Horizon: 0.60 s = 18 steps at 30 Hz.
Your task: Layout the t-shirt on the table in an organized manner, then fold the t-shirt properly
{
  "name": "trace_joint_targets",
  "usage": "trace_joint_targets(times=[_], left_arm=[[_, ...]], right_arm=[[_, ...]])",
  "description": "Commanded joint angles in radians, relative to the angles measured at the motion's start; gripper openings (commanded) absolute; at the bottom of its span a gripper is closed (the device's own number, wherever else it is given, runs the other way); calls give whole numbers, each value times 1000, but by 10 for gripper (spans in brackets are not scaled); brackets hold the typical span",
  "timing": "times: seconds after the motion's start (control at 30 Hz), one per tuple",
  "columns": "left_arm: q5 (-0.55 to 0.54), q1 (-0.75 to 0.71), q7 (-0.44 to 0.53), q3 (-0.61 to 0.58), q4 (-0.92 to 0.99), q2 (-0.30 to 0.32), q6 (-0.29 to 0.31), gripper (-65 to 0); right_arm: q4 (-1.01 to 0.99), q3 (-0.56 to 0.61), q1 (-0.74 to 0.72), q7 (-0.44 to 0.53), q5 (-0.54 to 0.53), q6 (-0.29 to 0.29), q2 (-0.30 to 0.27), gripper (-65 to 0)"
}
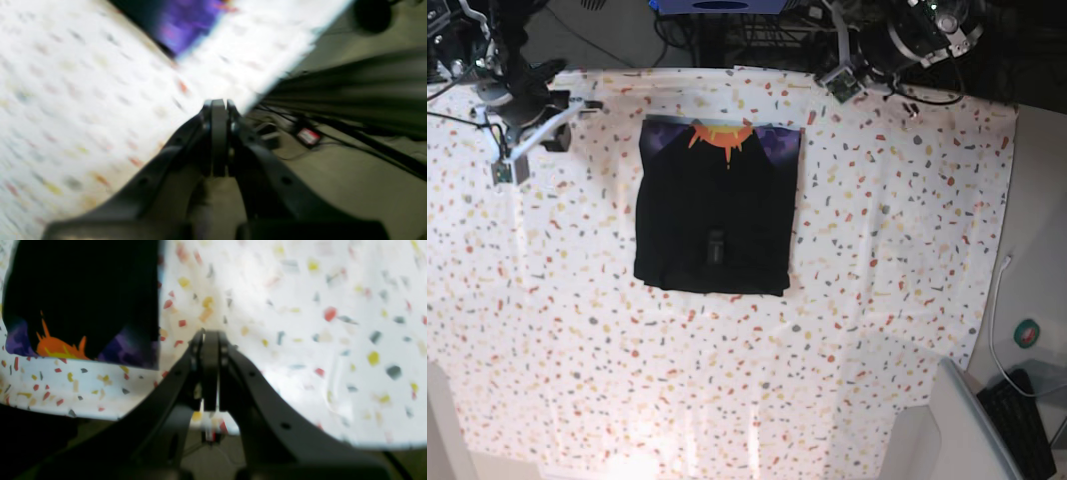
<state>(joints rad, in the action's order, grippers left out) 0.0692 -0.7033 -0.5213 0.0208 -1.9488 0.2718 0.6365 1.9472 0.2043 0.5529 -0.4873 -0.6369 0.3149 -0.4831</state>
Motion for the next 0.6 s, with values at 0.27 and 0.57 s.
trace_joint_targets(times=[0.27,0.57], left_arm=[[-15,-143,108,0,199,2,3,-650],[-12,40,416,-127,872,-1,-1,-650]], right_arm=[[-68,30,281,12,2,-6,37,-650],[-615,177,170,120,274,-127,197,-650]])
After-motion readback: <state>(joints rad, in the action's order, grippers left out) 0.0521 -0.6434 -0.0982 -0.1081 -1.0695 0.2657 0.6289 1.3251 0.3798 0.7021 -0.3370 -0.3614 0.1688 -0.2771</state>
